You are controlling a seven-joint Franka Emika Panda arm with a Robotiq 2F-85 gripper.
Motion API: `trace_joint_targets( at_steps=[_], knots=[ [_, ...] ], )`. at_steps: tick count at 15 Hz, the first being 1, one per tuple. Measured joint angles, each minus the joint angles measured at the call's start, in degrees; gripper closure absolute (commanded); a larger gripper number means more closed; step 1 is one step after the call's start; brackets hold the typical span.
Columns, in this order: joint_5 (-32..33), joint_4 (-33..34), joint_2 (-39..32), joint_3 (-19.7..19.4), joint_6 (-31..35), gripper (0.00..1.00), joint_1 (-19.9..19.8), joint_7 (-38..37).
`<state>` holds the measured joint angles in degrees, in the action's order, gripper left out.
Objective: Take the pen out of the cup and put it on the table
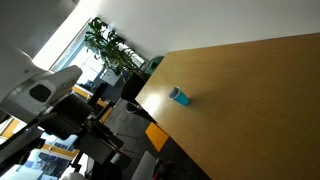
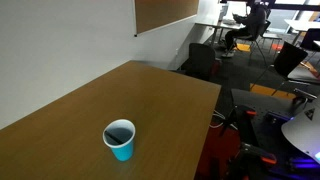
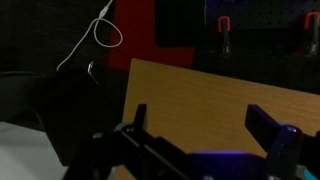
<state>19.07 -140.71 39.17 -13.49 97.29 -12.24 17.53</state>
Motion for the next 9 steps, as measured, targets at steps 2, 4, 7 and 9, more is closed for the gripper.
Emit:
trace_joint_targets(
  at_steps=[2,4,7,9],
  knots=[
    [0.0,0.0,0.0,0.0,0.0,0.00,0.0,0.0],
    [0.0,0.0,0.0,0.0,0.0,0.00,0.0,0.0],
    [0.0,0.0,0.0,0.0,0.0,0.00,0.1,0.0],
    [0.0,0.0,0.0,0.0,1.3,0.00,0.7,0.2]
  ],
)
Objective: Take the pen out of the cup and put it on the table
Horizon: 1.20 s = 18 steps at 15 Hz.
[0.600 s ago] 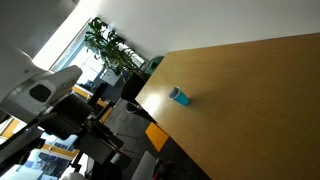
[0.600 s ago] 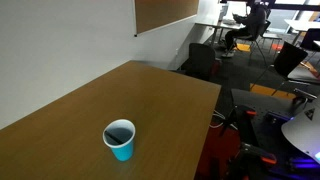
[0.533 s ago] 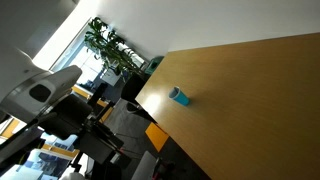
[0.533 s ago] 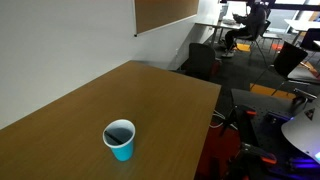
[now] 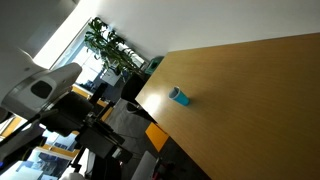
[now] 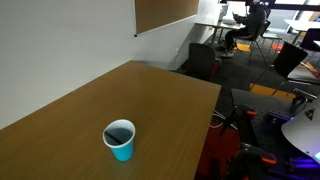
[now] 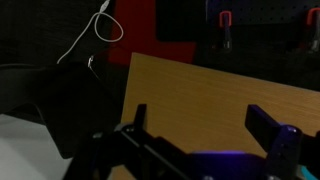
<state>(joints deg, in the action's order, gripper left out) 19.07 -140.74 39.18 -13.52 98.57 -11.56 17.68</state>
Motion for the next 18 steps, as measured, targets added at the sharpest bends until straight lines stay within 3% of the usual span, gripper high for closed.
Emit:
trace_joint_targets(
  at_steps=[10,18],
  knots=[
    [-1.0,-6.4,-2.2,1.2,23.5,0.00,9.0,2.5],
    [-10.6,-12.2,-8.6,4.5,39.2,0.00,13.9,2.3]
  ],
)
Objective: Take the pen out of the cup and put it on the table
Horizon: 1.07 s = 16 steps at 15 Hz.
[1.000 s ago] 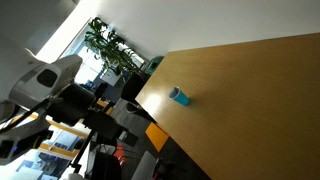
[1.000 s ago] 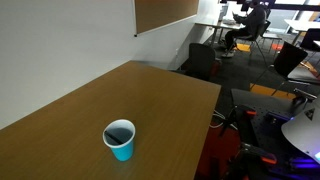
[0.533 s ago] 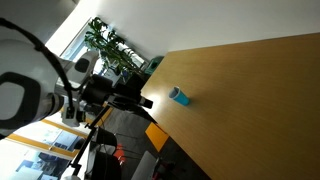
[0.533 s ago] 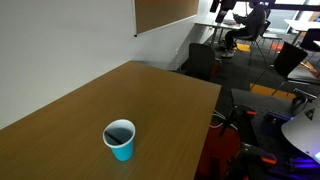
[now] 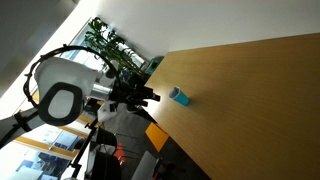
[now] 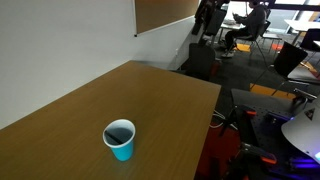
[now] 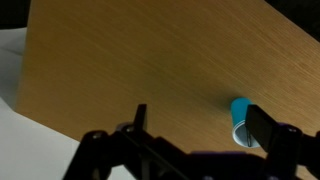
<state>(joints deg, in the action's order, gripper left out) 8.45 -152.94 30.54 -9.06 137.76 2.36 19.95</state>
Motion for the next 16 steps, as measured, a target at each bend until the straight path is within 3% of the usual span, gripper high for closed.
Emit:
trace_joint_targets(
  at_steps=[10,16],
  knots=[
    [-13.0,-1.1,-10.5,3.5,15.6,0.00,7.0,-0.1],
    [-15.6,0.9,-19.9,7.1,24.4,0.00,9.2,-2.3]
  ],
)
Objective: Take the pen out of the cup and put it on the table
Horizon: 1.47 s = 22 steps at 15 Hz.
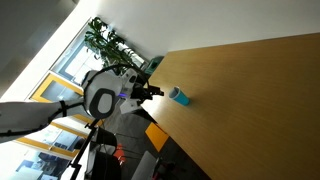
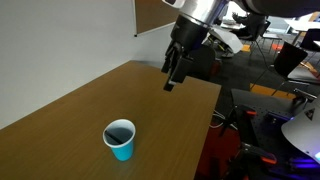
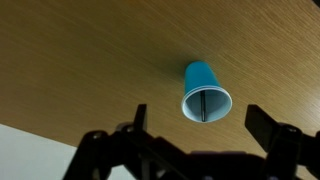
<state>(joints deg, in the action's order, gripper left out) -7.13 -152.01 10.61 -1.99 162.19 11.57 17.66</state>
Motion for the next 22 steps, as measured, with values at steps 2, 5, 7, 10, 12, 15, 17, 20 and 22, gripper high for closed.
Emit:
trace_joint_targets(
  at_steps=[2,5,7,10,12,15,17,20,22],
  knots=[
    [0.0,1.5,-3.2,1.2,1.4,0.00,0.0,-0.2],
    [0.0,1.9,-4.4,1.6,1.4,0.00,0.0,-0.2],
    [0.0,1.9,-4.3,1.6,1.4,0.00,-0.2,-0.2],
    [0.0,1.9,-4.3,1.6,1.4,0.00,-0.3,-0.2],
    [0.0,2.0,-4.7,1.7,2.0,0.00,-0.3,-0.1],
    [0.2,2.0,-6.9,2.9,7.8,0.00,-0.3,-0.2],
    [1.7,2.0,-9.5,4.0,13.3,0.00,-0.4,-1.4],
    [7.0,2.1,-13.6,4.0,20.1,0.00,-0.6,-6.9],
    [8.5,2.6,-16.1,2.5,22.5,0.00,0.0,-9.0]
  ],
)
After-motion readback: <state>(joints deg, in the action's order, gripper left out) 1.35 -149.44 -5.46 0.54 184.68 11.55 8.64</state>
